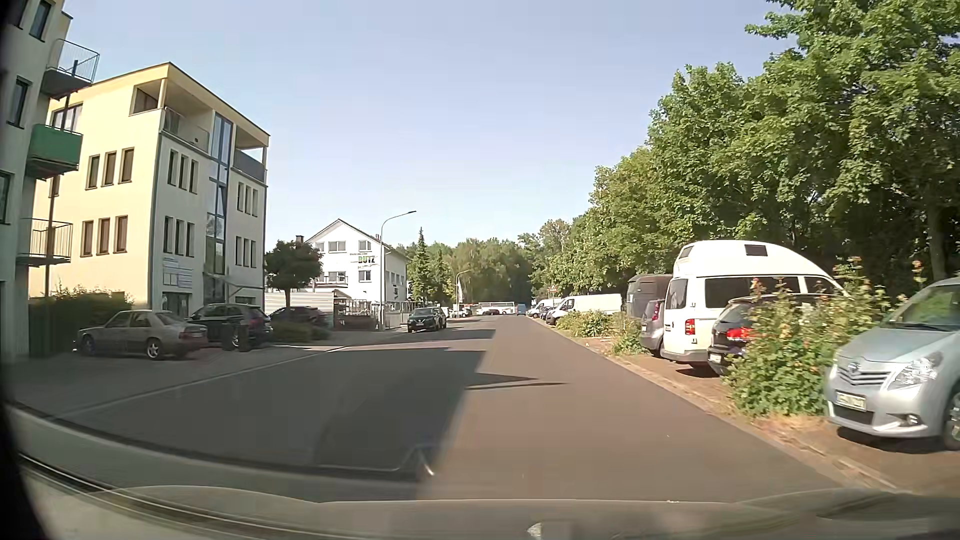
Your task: Follow the waypoints while adhering to traffic rules and regulations
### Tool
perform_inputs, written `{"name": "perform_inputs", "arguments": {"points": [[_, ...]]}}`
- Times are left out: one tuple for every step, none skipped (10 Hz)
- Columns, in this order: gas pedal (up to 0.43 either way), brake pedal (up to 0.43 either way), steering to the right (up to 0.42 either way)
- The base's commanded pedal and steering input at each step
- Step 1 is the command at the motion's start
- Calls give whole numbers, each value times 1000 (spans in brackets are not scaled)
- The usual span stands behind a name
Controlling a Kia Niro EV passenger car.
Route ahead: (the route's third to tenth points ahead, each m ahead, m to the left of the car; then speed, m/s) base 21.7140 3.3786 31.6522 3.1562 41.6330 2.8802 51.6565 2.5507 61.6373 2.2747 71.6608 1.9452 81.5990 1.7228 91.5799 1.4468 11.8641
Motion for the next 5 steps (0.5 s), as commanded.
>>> {"name": "perform_inputs", "arguments": {"points": [[28, 18, 0], [28, 18, 0], [28, 18, 0], [28, 18, 0], [28, 18, 0]]}}
